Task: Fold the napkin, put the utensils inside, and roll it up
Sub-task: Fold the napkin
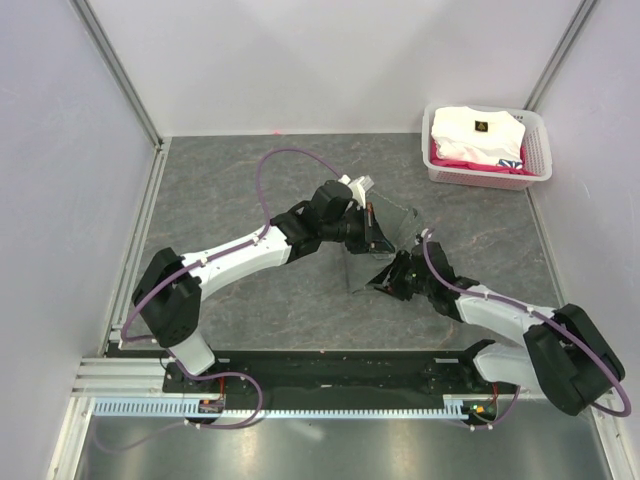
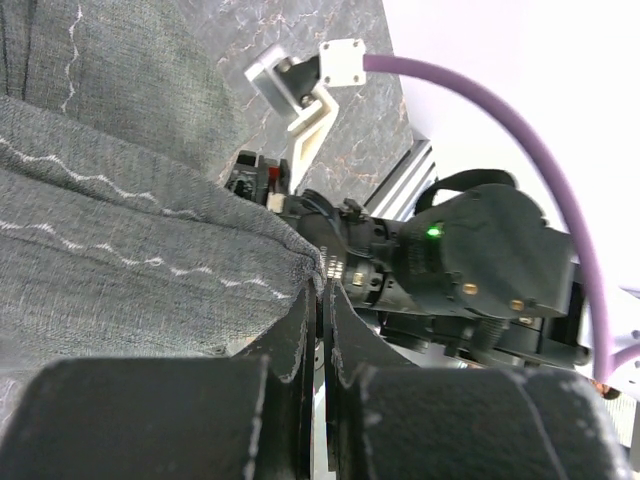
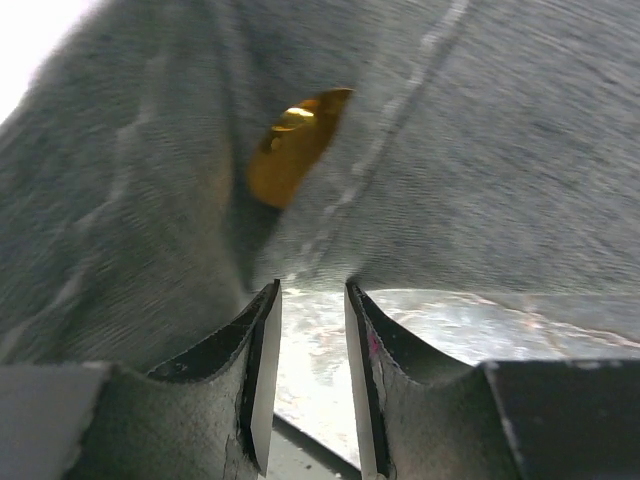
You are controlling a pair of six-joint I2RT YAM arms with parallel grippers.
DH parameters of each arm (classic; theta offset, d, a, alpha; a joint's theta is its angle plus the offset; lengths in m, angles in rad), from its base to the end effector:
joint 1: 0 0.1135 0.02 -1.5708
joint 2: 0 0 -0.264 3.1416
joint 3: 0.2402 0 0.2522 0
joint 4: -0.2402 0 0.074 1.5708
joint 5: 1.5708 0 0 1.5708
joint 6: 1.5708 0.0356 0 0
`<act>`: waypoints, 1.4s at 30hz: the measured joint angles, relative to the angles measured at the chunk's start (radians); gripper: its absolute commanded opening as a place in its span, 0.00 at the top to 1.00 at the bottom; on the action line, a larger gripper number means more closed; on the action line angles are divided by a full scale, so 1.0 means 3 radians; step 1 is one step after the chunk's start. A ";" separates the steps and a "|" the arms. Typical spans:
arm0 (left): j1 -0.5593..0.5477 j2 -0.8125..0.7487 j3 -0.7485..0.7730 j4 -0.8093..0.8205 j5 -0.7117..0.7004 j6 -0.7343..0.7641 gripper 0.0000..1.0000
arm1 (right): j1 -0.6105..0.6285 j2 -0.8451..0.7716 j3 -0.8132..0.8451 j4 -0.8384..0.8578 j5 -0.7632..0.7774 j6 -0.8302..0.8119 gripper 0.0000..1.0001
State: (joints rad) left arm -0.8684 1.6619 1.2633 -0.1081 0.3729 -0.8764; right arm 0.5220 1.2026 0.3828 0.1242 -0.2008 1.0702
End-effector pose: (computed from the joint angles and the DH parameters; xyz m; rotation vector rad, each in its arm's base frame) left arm 0.2400 -0.3036 0.2846 0.2537 2.3705 -1.3557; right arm 0.1868 0.1156 0.1519 0.5586 2.4184 1.0037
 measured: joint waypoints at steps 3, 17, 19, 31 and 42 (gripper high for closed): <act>0.0000 0.0001 0.0027 0.0022 0.0013 -0.0001 0.98 | 0.0000 0.0045 -0.0060 0.0009 0.0055 -0.0003 0.61; -0.0020 0.0075 0.0121 0.0211 0.0102 -0.0033 0.98 | 0.0000 0.0210 -0.0046 0.0008 0.0092 -0.0125 0.47; -0.0028 0.0128 0.0127 0.0237 0.0109 -0.0046 0.98 | -0.0001 0.0104 -0.0022 -0.0093 0.0114 -0.0154 0.38; -0.0097 0.0459 0.0369 0.0398 0.0252 -0.0100 0.98 | -0.0320 -0.1338 0.0276 -0.1874 0.0969 -0.0314 0.21; -0.0159 0.0838 0.0540 0.0392 0.0210 -0.0100 0.98 | -0.0381 -0.1624 0.0514 -0.2797 0.1573 -0.0286 0.18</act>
State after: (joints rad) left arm -0.9161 1.9133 1.4254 0.0093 0.4358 -0.9066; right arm 0.4076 0.7155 0.5369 -0.7151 0.2710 0.9844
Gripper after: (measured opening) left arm 0.042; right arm 0.809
